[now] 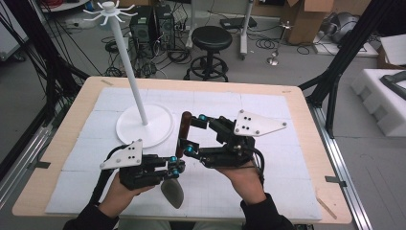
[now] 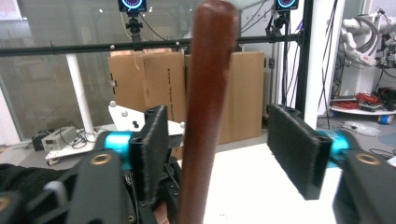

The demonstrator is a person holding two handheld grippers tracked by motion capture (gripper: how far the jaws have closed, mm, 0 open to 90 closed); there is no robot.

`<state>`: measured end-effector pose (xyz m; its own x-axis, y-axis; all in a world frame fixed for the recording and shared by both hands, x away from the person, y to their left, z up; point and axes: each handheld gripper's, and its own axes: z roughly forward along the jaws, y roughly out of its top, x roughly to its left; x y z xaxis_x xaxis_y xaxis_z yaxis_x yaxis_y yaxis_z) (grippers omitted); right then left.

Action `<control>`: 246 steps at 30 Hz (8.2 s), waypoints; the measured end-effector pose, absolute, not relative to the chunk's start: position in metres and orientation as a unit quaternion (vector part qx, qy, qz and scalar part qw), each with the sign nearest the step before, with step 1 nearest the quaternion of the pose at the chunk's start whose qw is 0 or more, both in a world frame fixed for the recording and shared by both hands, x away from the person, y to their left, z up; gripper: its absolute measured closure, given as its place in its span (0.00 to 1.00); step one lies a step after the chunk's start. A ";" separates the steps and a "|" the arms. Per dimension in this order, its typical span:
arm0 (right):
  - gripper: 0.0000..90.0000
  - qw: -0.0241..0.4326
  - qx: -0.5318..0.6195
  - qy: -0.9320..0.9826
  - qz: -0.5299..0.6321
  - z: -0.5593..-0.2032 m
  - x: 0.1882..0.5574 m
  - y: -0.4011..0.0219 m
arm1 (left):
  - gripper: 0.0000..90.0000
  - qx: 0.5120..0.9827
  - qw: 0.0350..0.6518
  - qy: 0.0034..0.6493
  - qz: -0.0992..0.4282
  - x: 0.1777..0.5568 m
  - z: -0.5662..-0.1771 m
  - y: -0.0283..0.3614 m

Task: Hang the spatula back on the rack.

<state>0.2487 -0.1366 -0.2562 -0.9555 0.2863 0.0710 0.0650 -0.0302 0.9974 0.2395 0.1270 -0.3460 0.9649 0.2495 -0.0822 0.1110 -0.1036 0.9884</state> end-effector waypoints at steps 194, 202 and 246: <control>0.21 0.197 0.291 0.659 0.665 -0.327 0.234 -0.256 | 0.22 0.638 0.659 0.334 0.217 0.332 -0.258 0.252; 0.20 0.217 0.335 0.663 0.633 -0.349 0.235 -0.267 | 0.19 0.647 0.666 0.300 0.219 0.303 -0.306 0.261; 0.20 0.252 0.382 0.695 0.554 -0.400 0.223 -0.274 | 0.24 0.639 0.655 0.345 0.209 0.247 -0.411 0.283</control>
